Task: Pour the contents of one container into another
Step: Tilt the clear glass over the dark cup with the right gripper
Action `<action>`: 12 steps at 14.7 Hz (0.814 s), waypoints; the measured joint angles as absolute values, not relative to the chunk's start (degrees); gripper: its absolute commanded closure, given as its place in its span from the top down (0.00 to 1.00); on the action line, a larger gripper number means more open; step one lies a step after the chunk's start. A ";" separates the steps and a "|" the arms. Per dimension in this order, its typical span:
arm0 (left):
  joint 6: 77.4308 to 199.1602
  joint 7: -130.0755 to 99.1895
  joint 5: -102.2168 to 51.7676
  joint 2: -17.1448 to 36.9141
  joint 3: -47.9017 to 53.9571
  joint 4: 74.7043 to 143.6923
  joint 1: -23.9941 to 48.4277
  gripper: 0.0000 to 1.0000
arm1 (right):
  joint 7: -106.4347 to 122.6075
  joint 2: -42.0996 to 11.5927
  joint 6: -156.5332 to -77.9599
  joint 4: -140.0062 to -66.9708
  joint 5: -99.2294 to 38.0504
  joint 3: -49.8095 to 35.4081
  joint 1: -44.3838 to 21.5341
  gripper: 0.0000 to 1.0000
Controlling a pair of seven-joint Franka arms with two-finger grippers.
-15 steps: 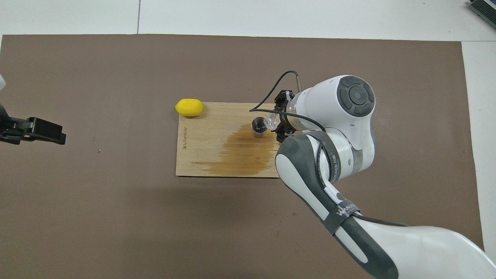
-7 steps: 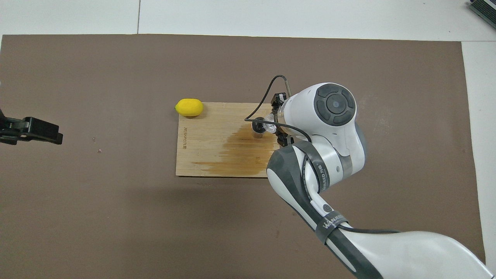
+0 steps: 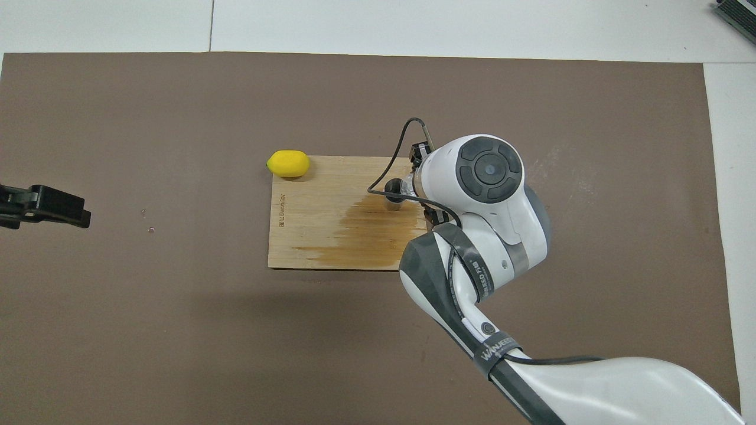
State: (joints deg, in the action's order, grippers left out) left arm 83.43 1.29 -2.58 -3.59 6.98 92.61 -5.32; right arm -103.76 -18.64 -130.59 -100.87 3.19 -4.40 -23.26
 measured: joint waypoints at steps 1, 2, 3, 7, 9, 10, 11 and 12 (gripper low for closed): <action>83.25 1.29 -2.58 -3.64 6.98 92.61 -5.38 1.00 | -103.76 -18.64 -130.59 -100.87 4.25 -4.39 -23.38 0.00; 83.21 1.29 -2.58 -3.65 6.99 92.62 -5.40 1.00 | -103.76 -18.64 -130.59 -100.87 5.16 -4.39 -23.61 0.00; 83.19 1.29 -2.58 -3.66 7.00 92.63 -5.42 1.00 | -103.76 -18.63 -130.59 -100.85 6.04 -4.40 -23.90 0.00; 83.18 1.29 -2.58 -3.68 7.01 92.63 -5.43 1.00 | -103.78 -18.64 -130.59 -100.74 8.32 -4.39 -24.45 0.00; 83.25 1.29 -2.58 -3.69 7.04 92.63 -5.44 1.00 | -103.78 -18.64 -130.59 -100.73 8.85 -4.40 -24.48 0.00; 83.57 1.29 -2.61 -3.69 7.11 92.63 -5.44 1.00 | -103.78 -18.64 -130.59 -100.72 9.27 -4.40 -24.63 0.00; 84.33 1.29 -2.65 -3.69 7.21 92.63 -5.44 1.00 | -103.79 -18.64 -130.59 -100.67 9.52 -4.39 -24.91 0.00; 85.10 1.31 -2.70 -3.70 7.35 92.63 -5.44 1.00 | -103.79 -18.63 -130.59 -100.58 9.66 -4.39 -25.18 0.00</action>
